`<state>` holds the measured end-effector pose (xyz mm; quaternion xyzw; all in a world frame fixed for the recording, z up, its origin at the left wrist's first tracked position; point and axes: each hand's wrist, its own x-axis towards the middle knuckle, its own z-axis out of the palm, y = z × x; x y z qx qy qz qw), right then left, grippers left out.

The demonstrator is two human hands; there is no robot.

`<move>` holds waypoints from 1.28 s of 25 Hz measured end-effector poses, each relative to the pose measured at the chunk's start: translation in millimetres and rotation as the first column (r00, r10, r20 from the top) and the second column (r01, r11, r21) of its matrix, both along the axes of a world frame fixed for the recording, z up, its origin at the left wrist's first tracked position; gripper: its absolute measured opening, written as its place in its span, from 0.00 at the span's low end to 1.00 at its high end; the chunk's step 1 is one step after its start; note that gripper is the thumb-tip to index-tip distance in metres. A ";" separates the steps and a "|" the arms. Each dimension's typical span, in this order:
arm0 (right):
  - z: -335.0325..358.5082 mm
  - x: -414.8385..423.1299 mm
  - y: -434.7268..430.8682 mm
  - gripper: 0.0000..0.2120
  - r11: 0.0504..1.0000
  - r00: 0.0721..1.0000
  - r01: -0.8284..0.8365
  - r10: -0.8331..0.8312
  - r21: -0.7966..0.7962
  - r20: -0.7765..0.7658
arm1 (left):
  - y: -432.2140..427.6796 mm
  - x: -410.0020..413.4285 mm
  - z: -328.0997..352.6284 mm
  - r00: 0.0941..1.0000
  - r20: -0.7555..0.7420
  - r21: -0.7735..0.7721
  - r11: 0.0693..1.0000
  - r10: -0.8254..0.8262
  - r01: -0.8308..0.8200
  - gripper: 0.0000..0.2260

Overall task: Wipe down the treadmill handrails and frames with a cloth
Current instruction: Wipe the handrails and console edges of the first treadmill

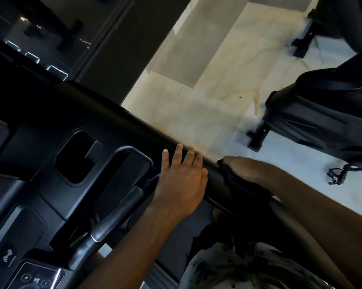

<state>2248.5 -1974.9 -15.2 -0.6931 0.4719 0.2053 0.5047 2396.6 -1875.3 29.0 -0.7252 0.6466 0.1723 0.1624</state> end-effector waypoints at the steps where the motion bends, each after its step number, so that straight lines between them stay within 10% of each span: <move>1: 2.0 -3.3 11.4 0.18 0.992 0.997 -0.071 0.068 -0.103 -0.031 | 1.4 -2.4 0.9 1.000 -0.008 -0.003 1.000 -0.014 0.014 0.25; 3: 10.5 -9.7 34.9 0.20 0.923 0.989 -0.143 0.124 -0.358 -0.074 | 5.0 -8.3 -0.2 0.998 -0.016 -0.013 0.998 -0.058 0.058 0.25; 8: -5.4 -18.9 9.9 0.18 0.998 0.997 -0.017 0.013 -0.056 -0.073 | 8.5 -18.9 -1.6 0.997 -0.020 -0.012 0.998 -0.070 0.070 0.25; 11: 7.9 -29.5 41.6 0.21 0.922 0.997 -0.070 0.069 -0.381 -0.015 | 7.6 -30.9 -1.6 0.997 -0.018 0.005 0.998 -0.070 0.070 0.25; 15: 1.0 -50.0 7.7 0.17 1.000 1.000 0.019 -0.018 0.019 -0.025 | 11.0 -53.1 -0.1 0.999 -0.013 0.002 0.999 -0.042 0.042 0.25; 19: 13.6 -69.4 45.5 0.22 0.940 0.998 -0.047 0.056 -0.338 0.018 | 17.8 -74.0 -0.1 1.000 -0.002 -0.004 1.000 0.019 -0.019 0.25; 23: -0.4 -81.1 16.7 0.15 1.000 0.999 -0.014 0.013 -0.017 -0.049 | 24.3 -90.9 1.6 0.998 0.013 -0.012 0.998 0.062 -0.062 0.25; 26: 5.3 -102.6 54.2 0.21 0.940 0.997 -0.068 0.072 -0.335 -0.001 | 25.4 -101.2 1.5 0.997 0.022 -0.006 0.997 0.079 -0.079 0.25; 29: 0.4 -109.2 29.3 0.16 0.989 0.990 0.143 -0.143 0.041 0.003 | 27.8 -114.7 -1.4 0.996 0.024 -0.024 0.996 0.083 -0.082 0.25; 32: 5.5 -123.9 36.1 0.21 0.999 0.998 0.048 -0.047 0.006 -0.030 | 30.7 -126.4 -1.8 0.997 0.030 -0.001 0.997 0.076 -0.076 0.25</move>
